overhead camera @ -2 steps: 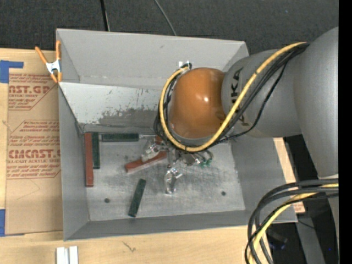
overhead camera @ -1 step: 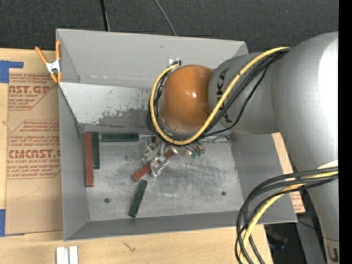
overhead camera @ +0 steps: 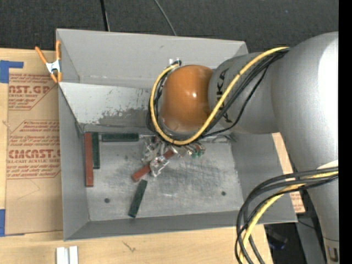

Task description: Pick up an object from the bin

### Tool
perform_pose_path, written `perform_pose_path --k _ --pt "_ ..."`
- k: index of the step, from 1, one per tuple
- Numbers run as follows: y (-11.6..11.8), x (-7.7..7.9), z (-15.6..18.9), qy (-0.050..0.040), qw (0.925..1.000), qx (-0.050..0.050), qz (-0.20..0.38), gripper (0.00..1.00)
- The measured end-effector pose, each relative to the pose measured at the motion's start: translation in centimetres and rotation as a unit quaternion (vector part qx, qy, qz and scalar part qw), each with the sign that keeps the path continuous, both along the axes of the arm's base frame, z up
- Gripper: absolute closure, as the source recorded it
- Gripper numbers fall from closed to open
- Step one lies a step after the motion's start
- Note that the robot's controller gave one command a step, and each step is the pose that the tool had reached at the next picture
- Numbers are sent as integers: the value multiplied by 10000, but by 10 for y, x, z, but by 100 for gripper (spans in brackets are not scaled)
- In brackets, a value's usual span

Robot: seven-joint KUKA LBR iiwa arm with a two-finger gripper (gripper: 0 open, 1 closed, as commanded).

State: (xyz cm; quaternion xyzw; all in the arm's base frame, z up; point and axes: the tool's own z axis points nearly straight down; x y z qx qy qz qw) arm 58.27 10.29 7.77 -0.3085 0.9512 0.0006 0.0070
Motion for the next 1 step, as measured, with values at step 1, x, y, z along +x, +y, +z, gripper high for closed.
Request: perform_pose_path --k 1 --pt "0 -12 145 48 9994 -18 344 100"
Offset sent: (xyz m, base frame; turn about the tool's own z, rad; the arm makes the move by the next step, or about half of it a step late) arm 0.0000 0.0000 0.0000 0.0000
